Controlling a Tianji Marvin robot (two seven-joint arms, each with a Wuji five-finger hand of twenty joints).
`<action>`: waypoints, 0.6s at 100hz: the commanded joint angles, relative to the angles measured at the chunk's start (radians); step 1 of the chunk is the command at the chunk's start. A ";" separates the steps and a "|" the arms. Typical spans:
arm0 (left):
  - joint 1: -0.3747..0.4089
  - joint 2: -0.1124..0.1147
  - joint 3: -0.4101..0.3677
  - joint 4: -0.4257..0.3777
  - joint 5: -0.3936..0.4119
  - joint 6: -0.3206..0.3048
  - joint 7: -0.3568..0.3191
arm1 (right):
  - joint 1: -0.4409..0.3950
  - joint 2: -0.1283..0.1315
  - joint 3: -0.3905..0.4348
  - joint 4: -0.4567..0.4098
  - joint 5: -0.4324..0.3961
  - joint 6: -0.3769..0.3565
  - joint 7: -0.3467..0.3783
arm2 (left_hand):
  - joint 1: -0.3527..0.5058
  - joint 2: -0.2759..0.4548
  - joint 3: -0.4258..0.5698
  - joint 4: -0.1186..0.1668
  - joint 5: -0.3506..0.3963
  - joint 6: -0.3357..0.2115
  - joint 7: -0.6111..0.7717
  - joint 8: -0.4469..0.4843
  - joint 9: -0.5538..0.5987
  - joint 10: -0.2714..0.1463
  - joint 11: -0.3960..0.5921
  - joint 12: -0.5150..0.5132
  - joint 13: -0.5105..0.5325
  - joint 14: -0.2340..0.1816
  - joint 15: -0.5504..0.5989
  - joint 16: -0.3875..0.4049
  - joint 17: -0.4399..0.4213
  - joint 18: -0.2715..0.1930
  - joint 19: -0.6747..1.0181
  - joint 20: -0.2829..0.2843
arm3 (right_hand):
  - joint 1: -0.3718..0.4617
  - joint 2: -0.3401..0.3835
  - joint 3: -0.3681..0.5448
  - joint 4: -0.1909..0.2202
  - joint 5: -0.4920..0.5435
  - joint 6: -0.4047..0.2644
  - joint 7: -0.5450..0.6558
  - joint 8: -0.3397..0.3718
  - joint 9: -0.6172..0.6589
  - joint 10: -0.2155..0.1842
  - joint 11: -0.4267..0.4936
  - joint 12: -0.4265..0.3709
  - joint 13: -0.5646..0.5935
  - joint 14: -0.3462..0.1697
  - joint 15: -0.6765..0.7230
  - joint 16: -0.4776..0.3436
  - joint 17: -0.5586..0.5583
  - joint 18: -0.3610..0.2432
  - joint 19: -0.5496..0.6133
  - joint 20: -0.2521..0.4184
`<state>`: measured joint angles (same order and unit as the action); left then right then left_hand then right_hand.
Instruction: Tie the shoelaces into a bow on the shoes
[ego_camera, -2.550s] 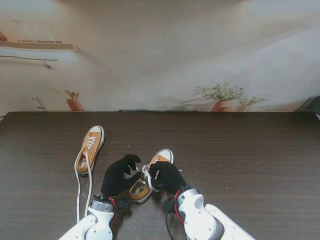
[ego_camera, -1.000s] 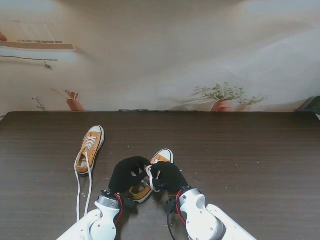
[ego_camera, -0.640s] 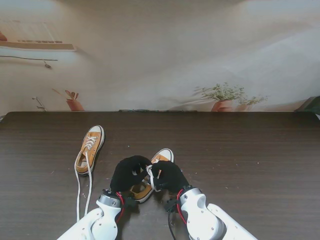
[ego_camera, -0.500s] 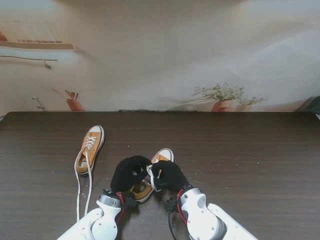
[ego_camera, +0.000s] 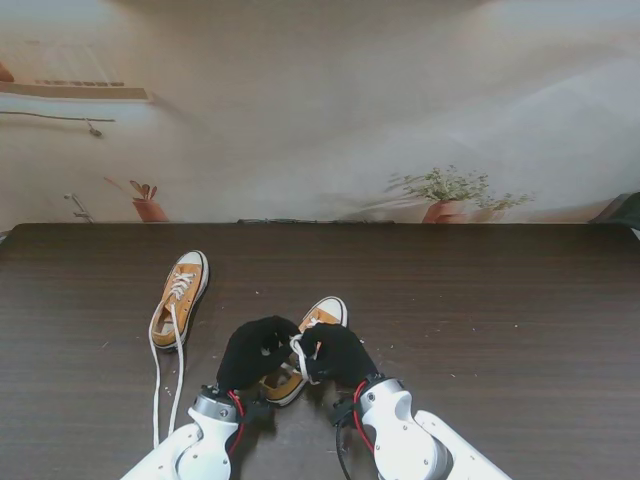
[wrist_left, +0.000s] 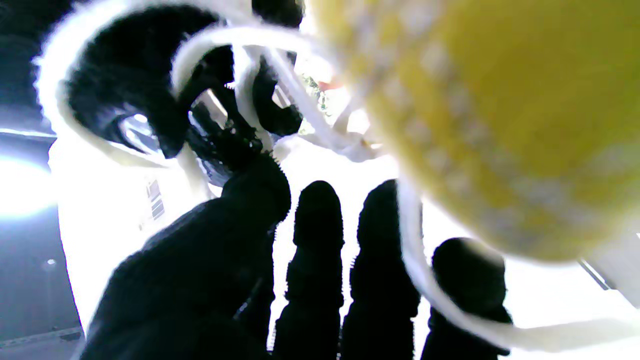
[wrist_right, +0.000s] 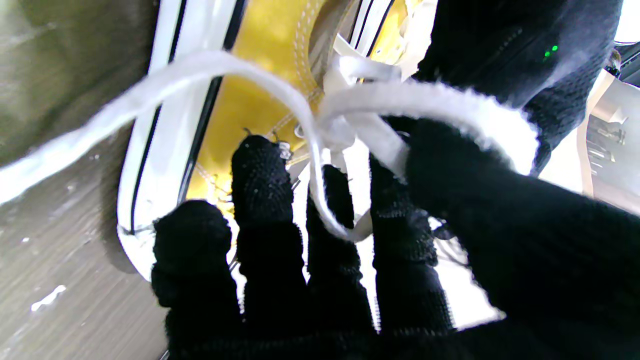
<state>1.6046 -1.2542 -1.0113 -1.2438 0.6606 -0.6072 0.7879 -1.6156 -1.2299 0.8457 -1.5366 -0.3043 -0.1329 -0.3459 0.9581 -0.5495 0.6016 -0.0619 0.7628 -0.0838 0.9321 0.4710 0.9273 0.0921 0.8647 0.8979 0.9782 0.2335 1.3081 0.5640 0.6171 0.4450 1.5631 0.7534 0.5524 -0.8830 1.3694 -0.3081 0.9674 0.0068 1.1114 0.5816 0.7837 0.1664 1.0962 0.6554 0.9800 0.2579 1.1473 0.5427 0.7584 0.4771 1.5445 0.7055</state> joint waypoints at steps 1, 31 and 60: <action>0.033 0.005 0.006 0.029 0.006 -0.004 -0.016 | -0.003 0.000 0.000 0.001 -0.004 -0.003 0.014 | -0.056 0.021 -0.066 -0.011 -0.009 -0.139 0.051 0.037 -0.003 -0.001 -0.015 0.024 -0.019 0.003 -0.009 0.036 -0.011 0.056 -0.005 0.016 | 0.014 0.028 0.016 0.044 0.038 -0.141 -0.010 -0.022 0.007 -0.009 -0.018 -0.020 -0.012 0.008 -0.018 -0.018 -0.018 0.019 -0.010 -0.012; 0.042 0.008 -0.003 0.016 0.007 0.002 -0.020 | -0.017 0.006 0.011 -0.002 0.001 -0.004 0.029 | -0.056 0.027 -0.057 -0.004 -0.031 -0.133 0.057 0.058 -0.001 -0.001 -0.021 0.029 -0.023 0.006 -0.014 0.037 -0.014 0.056 -0.008 0.018 | 0.007 -0.057 0.110 0.057 0.081 -0.093 0.022 -0.024 0.013 0.001 -0.058 -0.033 -0.017 0.026 -0.072 -0.030 -0.042 0.041 -0.057 -0.021; 0.035 0.005 0.003 0.025 0.006 0.001 -0.012 | -0.034 0.012 0.024 -0.011 -0.005 -0.016 0.038 | -0.044 0.031 -0.079 -0.019 -0.034 -0.153 0.009 0.023 0.001 -0.001 -0.025 0.032 -0.019 0.005 -0.015 0.038 -0.013 0.056 -0.008 0.020 | 0.008 -0.115 0.174 0.054 0.116 -0.065 0.033 -0.017 0.025 0.009 -0.079 -0.047 -0.014 0.039 -0.104 -0.038 -0.050 0.044 -0.079 -0.029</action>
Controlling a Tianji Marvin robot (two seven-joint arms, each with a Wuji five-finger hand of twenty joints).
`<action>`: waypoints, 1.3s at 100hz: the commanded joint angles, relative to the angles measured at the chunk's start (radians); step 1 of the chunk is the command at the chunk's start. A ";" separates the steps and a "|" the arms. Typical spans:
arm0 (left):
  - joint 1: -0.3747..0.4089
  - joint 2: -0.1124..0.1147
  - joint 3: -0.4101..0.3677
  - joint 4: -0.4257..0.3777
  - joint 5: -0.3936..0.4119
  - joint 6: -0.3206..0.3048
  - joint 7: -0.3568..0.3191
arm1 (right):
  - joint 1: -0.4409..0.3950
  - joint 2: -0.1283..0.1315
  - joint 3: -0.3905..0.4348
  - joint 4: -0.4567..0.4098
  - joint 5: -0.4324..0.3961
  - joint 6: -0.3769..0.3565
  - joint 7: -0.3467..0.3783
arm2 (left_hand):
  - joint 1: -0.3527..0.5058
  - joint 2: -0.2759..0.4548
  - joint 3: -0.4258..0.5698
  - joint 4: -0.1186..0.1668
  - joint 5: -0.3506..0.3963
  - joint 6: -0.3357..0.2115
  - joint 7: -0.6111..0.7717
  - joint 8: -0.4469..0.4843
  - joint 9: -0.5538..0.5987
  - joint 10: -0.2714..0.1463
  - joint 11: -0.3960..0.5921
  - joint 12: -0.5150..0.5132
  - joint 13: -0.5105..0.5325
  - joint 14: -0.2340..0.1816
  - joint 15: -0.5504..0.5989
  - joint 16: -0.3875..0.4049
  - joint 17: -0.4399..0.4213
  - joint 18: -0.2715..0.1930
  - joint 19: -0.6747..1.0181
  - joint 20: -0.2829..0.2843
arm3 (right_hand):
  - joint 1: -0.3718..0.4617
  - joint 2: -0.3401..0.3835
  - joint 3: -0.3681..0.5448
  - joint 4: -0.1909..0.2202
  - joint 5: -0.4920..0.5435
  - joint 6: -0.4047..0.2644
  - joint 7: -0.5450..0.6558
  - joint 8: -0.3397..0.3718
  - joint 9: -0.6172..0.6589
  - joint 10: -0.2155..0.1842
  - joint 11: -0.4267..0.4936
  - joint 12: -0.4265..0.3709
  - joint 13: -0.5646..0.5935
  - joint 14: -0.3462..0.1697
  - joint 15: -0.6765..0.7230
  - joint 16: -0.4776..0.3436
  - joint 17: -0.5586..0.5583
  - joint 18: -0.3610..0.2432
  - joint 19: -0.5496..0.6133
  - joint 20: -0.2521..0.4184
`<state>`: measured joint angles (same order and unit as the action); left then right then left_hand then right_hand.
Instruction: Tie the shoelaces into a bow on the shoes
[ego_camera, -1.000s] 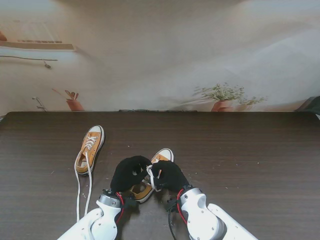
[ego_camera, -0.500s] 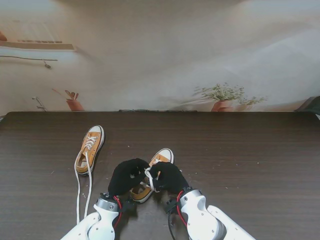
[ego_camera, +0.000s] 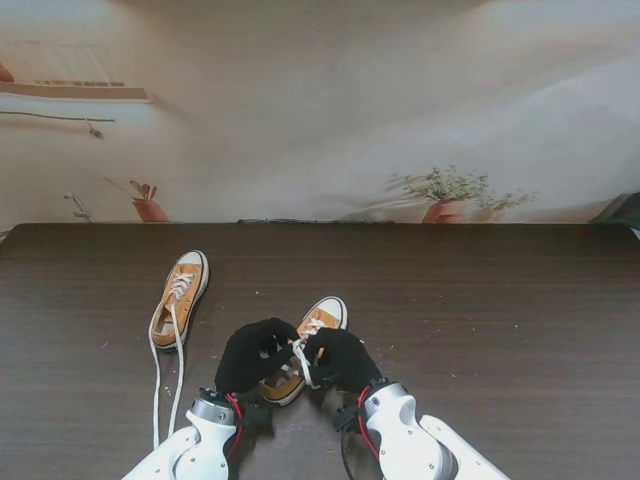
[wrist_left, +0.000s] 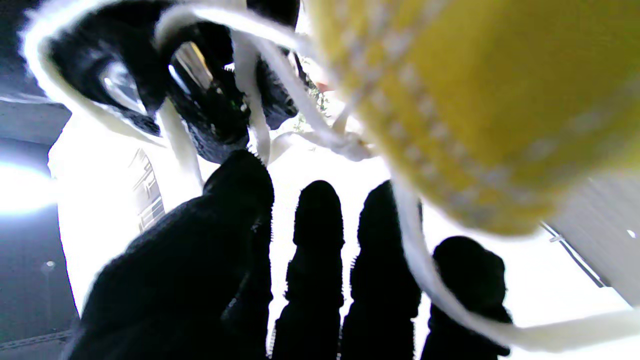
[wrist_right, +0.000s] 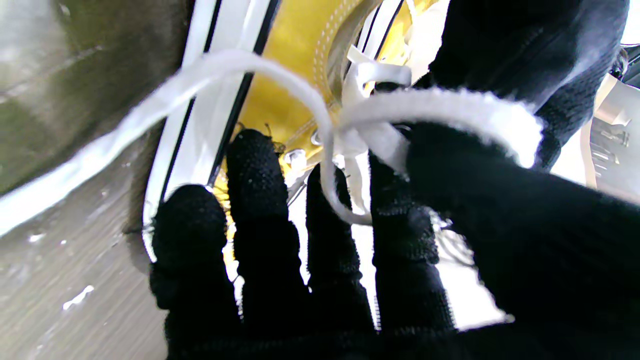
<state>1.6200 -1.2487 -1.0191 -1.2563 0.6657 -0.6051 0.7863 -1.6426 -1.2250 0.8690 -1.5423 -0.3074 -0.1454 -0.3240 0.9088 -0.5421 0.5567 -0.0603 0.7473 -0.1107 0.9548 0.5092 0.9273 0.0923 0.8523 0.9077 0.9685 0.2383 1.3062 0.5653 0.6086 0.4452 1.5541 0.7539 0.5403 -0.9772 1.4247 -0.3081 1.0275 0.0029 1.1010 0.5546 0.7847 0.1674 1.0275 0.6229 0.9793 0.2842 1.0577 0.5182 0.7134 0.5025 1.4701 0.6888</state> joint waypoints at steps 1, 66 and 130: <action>0.019 -0.001 0.011 0.038 0.001 -0.001 -0.010 | -0.007 0.008 0.001 -0.005 -0.001 -0.004 0.016 | 0.005 0.023 -0.037 -0.020 -0.021 -0.127 -0.027 -0.028 0.001 -0.001 -0.012 0.022 -0.010 0.000 -0.013 0.037 -0.004 0.055 0.001 0.020 | 0.020 -0.023 0.119 0.054 0.056 -0.061 0.044 0.011 0.024 0.008 -0.011 -0.014 -0.013 0.012 -0.015 -0.013 -0.005 0.018 -0.004 -0.013; 0.006 -0.001 0.019 0.051 0.008 -0.037 -0.020 | -0.007 0.008 -0.004 -0.004 0.004 -0.012 0.022 | 0.003 0.052 -0.095 -0.036 0.067 -0.130 -0.050 -0.148 0.014 -0.003 0.001 -0.003 -0.004 0.000 -0.014 0.039 -0.006 0.058 -0.003 0.023 | 0.028 -0.030 0.133 0.045 0.062 -0.047 0.044 0.020 0.033 0.013 -0.021 -0.022 -0.010 0.017 -0.025 -0.012 -0.007 0.020 -0.009 -0.015; 0.024 -0.013 -0.016 0.071 -0.035 -0.027 -0.009 | -0.012 0.008 -0.007 -0.001 0.000 -0.008 0.016 | -0.037 0.019 0.079 0.021 0.009 -0.036 0.020 0.083 -0.006 0.011 -0.038 0.043 -0.029 0.012 -0.021 0.047 -0.022 0.065 -0.021 0.030 | 0.020 -0.023 0.126 0.046 0.058 -0.062 0.039 0.025 0.033 0.011 -0.022 -0.022 -0.011 0.014 -0.027 -0.008 -0.007 0.020 -0.008 -0.016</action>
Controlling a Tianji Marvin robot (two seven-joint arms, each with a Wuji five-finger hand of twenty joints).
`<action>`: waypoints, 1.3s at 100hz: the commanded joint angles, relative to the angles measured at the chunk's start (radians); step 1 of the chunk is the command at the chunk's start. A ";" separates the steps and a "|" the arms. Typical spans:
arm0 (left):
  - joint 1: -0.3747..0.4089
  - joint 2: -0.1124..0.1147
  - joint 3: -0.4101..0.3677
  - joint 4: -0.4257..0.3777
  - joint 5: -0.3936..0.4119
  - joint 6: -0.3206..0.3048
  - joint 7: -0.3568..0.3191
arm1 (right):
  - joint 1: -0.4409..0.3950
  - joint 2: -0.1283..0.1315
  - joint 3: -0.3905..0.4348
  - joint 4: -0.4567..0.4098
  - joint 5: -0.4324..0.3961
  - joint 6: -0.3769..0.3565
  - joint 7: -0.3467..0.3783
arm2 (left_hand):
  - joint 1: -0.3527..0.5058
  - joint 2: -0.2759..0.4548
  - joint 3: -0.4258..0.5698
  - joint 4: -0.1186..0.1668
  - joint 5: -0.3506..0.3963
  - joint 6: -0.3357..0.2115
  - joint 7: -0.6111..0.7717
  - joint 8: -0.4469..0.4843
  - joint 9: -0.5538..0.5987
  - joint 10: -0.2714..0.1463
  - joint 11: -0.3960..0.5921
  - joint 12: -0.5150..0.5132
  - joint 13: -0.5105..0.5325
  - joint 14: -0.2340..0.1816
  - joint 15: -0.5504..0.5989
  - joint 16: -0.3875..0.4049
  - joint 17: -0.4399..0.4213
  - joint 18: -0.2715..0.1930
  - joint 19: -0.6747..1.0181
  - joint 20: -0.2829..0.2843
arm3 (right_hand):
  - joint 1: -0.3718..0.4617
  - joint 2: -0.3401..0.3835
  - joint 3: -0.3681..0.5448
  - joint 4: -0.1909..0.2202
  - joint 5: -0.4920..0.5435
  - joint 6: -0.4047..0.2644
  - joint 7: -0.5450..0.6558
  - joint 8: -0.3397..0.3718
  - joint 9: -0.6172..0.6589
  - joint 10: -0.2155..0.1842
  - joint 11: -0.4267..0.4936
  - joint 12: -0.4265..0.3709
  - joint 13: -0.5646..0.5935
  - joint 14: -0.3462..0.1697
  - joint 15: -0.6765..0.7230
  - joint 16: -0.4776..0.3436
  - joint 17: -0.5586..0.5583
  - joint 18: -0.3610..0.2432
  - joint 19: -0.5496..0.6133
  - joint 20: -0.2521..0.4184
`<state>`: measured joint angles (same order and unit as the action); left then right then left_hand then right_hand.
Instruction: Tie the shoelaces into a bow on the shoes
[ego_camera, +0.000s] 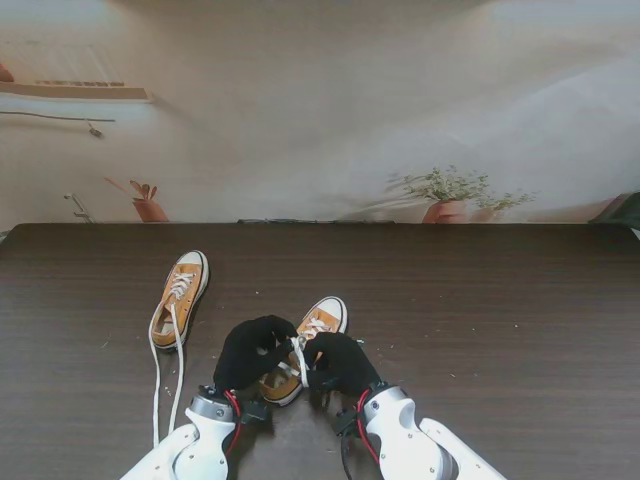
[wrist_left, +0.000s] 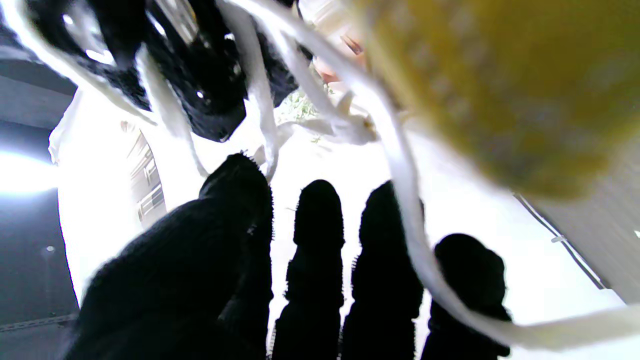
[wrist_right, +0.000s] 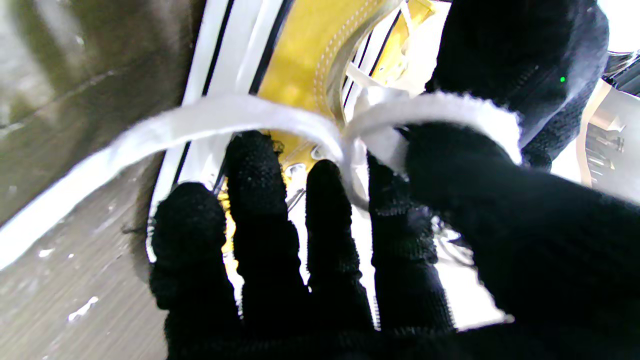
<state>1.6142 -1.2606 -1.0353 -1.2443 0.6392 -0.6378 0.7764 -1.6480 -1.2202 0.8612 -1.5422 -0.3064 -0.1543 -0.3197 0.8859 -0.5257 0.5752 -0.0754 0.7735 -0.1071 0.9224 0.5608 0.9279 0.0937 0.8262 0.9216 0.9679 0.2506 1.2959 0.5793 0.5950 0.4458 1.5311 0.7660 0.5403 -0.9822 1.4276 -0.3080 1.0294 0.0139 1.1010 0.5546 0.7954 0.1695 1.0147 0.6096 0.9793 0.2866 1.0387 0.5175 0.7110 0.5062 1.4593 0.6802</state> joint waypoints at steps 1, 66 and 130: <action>0.030 -0.002 -0.001 0.060 -0.010 0.006 0.003 | -0.007 0.003 0.001 -0.001 -0.002 0.001 0.012 | -0.014 0.002 0.061 0.036 -0.017 -0.040 0.052 0.031 -0.006 0.010 -0.012 0.029 -0.027 0.001 -0.011 0.033 -0.008 0.065 0.002 0.018 | 0.020 -0.017 0.123 0.046 0.056 -0.074 0.039 0.025 0.023 0.009 -0.009 -0.008 -0.011 0.012 -0.008 -0.007 -0.004 0.016 0.002 -0.007; 0.055 0.006 -0.043 0.062 -0.017 0.075 0.011 | -0.021 0.001 0.016 -0.011 -0.024 0.042 -0.014 | 0.001 0.003 0.026 0.023 0.026 -0.050 0.024 -0.068 0.002 0.014 -0.011 0.018 -0.026 0.008 -0.015 0.028 -0.005 0.070 0.004 0.019 | 0.030 0.037 0.061 0.051 0.045 -0.123 0.011 0.022 0.022 0.014 -0.009 -0.009 -0.018 0.017 -0.003 -0.003 -0.014 0.019 0.008 -0.004; 0.009 0.007 -0.058 0.118 -0.078 0.183 -0.036 | 0.013 -0.012 0.031 -0.006 -0.025 0.144 -0.038 | 0.016 0.005 -0.011 0.028 0.049 -0.048 0.007 -0.128 0.006 0.026 -0.026 0.003 -0.024 0.016 -0.021 0.026 -0.007 0.070 0.002 0.019 | 0.032 0.072 0.019 0.056 0.041 -0.150 0.000 0.011 0.027 0.016 -0.008 -0.011 -0.016 0.020 0.002 -0.003 -0.014 0.017 0.012 -0.005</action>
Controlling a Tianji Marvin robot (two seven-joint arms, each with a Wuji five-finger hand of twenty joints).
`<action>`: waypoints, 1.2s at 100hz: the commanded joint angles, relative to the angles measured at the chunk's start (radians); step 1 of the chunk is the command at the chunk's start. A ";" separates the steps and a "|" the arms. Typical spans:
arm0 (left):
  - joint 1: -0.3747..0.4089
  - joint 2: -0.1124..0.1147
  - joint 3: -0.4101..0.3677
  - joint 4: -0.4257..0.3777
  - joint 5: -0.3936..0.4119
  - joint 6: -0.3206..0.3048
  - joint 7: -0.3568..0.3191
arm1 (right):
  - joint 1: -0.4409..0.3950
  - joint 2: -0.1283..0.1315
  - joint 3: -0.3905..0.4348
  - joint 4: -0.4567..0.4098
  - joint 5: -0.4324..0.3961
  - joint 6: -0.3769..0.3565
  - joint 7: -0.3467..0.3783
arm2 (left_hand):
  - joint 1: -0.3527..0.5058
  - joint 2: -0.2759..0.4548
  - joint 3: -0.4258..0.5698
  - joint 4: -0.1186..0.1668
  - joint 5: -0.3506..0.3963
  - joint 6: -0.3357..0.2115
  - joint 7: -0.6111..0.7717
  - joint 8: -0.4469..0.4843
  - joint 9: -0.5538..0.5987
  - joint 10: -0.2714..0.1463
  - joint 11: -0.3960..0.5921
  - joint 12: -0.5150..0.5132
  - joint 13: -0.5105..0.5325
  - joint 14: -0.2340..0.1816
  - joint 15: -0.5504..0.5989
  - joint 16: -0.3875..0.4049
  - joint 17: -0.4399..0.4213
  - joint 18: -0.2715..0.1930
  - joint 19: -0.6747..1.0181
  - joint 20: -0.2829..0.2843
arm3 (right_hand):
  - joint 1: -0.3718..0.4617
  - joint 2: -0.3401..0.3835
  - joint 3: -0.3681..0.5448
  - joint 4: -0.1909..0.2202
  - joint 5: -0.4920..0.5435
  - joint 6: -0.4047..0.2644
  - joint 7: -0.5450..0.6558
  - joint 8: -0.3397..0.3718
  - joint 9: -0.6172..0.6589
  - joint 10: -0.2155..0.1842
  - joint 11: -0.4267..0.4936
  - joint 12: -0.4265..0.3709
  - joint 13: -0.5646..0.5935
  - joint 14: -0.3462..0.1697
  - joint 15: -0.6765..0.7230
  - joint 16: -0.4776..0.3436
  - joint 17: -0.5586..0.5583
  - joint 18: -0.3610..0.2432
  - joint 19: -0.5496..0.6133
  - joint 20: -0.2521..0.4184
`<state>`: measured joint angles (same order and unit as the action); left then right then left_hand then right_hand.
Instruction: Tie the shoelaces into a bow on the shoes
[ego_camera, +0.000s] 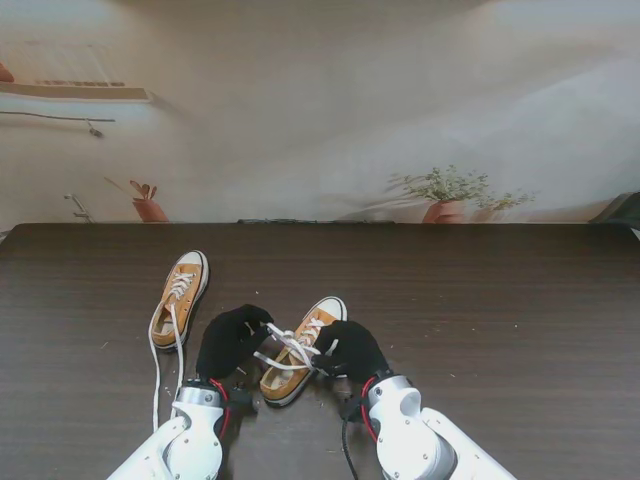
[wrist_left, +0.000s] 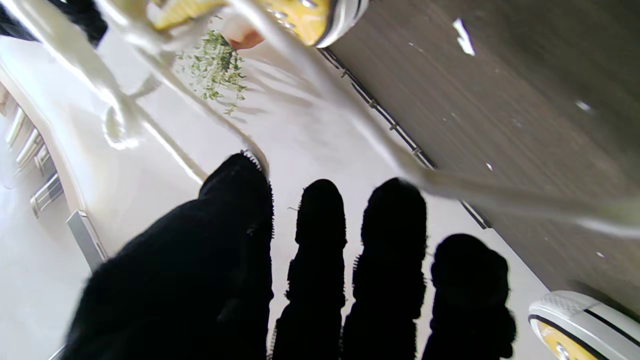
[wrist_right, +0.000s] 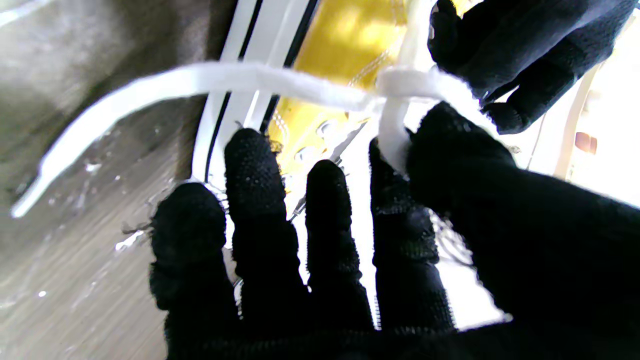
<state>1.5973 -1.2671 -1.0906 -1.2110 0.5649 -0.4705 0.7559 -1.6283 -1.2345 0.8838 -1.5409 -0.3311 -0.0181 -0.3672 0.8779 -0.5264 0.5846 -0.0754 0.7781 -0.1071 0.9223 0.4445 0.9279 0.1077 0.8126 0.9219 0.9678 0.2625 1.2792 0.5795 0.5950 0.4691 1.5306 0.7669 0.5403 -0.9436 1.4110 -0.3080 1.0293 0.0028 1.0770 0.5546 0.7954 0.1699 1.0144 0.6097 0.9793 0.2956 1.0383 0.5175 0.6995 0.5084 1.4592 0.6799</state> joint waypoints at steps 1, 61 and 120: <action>0.026 0.013 -0.004 0.085 -0.004 0.017 -0.016 | -0.008 0.002 0.010 -0.008 -0.001 0.008 0.009 | 0.024 0.006 -0.020 0.028 0.044 -0.047 0.008 -0.012 0.006 0.013 -0.013 0.003 -0.024 0.004 -0.004 0.026 -0.007 0.047 0.002 0.018 | 0.032 0.033 0.036 0.055 0.041 -0.139 0.024 0.011 0.026 0.015 -0.008 -0.011 -0.016 0.011 0.002 -0.003 -0.002 0.014 0.012 -0.004; 0.092 0.029 -0.067 0.021 0.005 0.068 -0.043 | -0.066 0.015 0.065 -0.041 -0.044 0.039 -0.001 | 0.024 0.003 -0.018 0.044 0.045 -0.041 0.006 -0.019 0.004 0.020 -0.016 0.004 -0.027 0.003 -0.007 0.025 -0.008 0.042 0.003 0.018 | 0.048 0.000 0.066 0.060 0.065 -0.123 0.034 0.010 0.038 0.018 -0.008 -0.015 -0.010 0.015 0.006 -0.003 0.000 0.014 0.014 -0.006; 0.096 0.026 -0.075 0.013 0.002 0.094 -0.030 | -0.114 0.015 0.136 -0.031 -0.085 0.063 -0.050 | 0.021 -0.003 0.007 0.054 0.032 -0.022 0.028 0.008 0.008 0.023 -0.017 0.011 -0.024 0.009 -0.005 0.026 -0.005 0.046 0.004 0.018 | 0.056 -0.041 0.107 0.055 0.084 -0.096 0.048 0.013 0.059 0.026 -0.005 -0.022 0.006 0.023 0.011 -0.006 0.014 0.022 0.018 -0.014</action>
<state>1.6619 -1.2398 -1.1673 -1.2505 0.5673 -0.3850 0.7278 -1.7337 -1.2262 1.0159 -1.5751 -0.4168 0.0419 -0.4287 0.8781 -0.5262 0.5836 -0.0554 0.7782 -0.1071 0.9211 0.4433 0.9279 0.1190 0.8018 0.9219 0.9678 0.2631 1.2736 0.5795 0.5949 0.4692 1.5297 0.7671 0.5421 -0.9724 1.4125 -0.3081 1.0395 0.0023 1.0760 0.5546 0.8382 0.1797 1.0140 0.5996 0.9793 0.3069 1.0376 0.5175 0.7075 0.5111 1.4592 0.6780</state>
